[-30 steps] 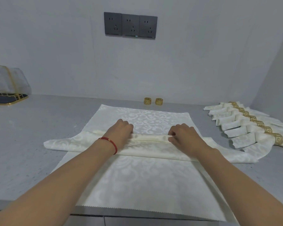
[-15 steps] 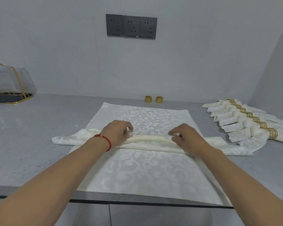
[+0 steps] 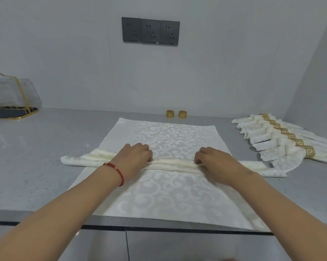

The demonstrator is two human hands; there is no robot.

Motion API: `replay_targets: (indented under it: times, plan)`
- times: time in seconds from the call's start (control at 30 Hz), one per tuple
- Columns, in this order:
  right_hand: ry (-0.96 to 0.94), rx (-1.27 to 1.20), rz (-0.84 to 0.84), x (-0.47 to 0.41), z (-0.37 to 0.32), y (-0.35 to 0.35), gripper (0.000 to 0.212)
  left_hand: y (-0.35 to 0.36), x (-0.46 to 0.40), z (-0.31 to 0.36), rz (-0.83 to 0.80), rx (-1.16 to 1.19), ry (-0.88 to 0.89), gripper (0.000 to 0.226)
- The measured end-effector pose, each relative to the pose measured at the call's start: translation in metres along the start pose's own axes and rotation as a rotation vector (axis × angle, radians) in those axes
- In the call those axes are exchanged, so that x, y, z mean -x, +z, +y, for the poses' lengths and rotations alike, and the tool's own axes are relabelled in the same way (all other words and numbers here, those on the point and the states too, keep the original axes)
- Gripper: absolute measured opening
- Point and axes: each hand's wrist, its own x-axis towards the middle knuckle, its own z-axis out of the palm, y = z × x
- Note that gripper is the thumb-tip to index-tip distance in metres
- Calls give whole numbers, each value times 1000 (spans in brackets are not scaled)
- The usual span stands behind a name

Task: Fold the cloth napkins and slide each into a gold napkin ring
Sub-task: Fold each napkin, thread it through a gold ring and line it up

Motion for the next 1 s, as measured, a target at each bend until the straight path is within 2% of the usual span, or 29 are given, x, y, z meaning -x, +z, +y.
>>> replay_targets:
  times: [0.03,0.1,0.17,0.23,0.37,0.43,0.5,0.57,0.63,0.73,0.83,0.9,1.0]
  plan:
    - [74,-98,-38,0,2,-3,19,-4,1,0,-29,105,-88,22]
    - [169,-294,-11,1,7,-1,17,-3,2,-2,-5,316,-192,23]
    - [201,-345,6,2,8,4,16,2,3,-2,-3,395,-239,32]
    - [202,-293,14,4,6,11,16,5,5,1,-17,363,-254,31]
    - [138,-65,158,15,-2,15,11,9,14,5,192,212,-151,18]
    - [105,9,194,23,-6,17,24,9,20,7,210,188,-109,31]
    - [82,53,170,30,-10,14,29,8,26,10,182,200,-113,41]
    - [20,111,157,37,-14,11,20,5,35,18,184,242,-165,31]
    - [-10,139,145,44,-17,8,16,-1,43,28,159,340,-204,34]
    - [-25,143,94,50,-19,3,17,0,53,35,115,416,-202,42]
    - [-37,102,82,49,-17,-5,21,10,55,26,122,459,-230,33]
    - [-13,80,17,45,-17,-9,29,9,53,24,141,402,-223,27]
    - [110,39,-96,32,-19,-19,38,-1,48,30,200,220,-110,15]
